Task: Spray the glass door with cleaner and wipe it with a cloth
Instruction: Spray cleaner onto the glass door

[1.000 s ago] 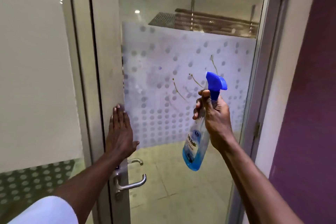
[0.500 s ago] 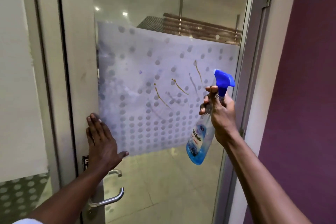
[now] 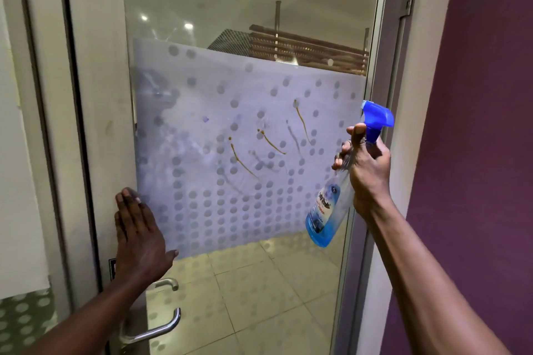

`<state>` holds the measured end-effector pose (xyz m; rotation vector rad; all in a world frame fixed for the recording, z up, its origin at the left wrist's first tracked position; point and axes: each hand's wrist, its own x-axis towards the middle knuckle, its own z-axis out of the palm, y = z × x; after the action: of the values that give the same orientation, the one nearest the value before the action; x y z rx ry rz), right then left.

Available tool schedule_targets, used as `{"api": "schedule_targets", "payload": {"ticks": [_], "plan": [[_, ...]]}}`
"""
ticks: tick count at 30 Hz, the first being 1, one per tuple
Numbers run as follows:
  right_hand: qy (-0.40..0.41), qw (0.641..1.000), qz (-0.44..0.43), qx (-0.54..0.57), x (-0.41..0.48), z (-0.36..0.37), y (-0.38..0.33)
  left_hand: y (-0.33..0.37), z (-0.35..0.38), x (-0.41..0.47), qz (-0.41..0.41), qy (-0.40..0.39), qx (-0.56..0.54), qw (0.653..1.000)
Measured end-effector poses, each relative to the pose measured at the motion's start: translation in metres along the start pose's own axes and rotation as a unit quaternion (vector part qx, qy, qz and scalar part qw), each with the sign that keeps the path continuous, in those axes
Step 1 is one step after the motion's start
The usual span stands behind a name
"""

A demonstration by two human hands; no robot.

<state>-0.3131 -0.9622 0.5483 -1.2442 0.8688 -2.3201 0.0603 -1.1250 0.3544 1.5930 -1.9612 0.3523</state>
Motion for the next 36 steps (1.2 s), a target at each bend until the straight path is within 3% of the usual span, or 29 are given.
{"api": "schedule_targets", "payload": {"ticks": [6, 18, 20, 22, 25, 29, 36], "plan": [[0.012, 1.0, 0.005, -0.024, -0.011, -0.009, 0.007, -0.007, 0.005, -0.001, 0.018, 0.031, 0.008, 0.999], [-0.141, 0.986, 0.081, -0.024, -0.144, 0.034, 0.055, -0.043, -0.014, -0.014, 0.075, 0.006, -0.022, 0.997], [-0.16, 0.982, 0.101, -0.018, -0.164, 0.05, 0.063, -0.048, -0.02, -0.023, 0.085, 0.015, -0.082, 0.993], [-0.173, 0.977, 0.126, -0.007, -0.184, 0.066, 0.071, -0.046, -0.029, -0.042, 0.037, 0.028, -0.185, 0.982], [-0.187, 0.97, 0.153, 0.002, -0.209, 0.086, 0.083, -0.036, -0.042, -0.088, -0.043, 0.045, -0.295, 0.954], [-0.215, 0.961, 0.173, 0.0, -0.242, 0.11, 0.096, -0.021, -0.055, -0.17, -0.075, 0.009, -0.426, 0.902], [-0.263, 0.941, 0.209, 0.034, -0.303, 0.139, 0.105, -0.009, -0.074, -0.278, -0.109, -0.08, -0.488, 0.862]]}}
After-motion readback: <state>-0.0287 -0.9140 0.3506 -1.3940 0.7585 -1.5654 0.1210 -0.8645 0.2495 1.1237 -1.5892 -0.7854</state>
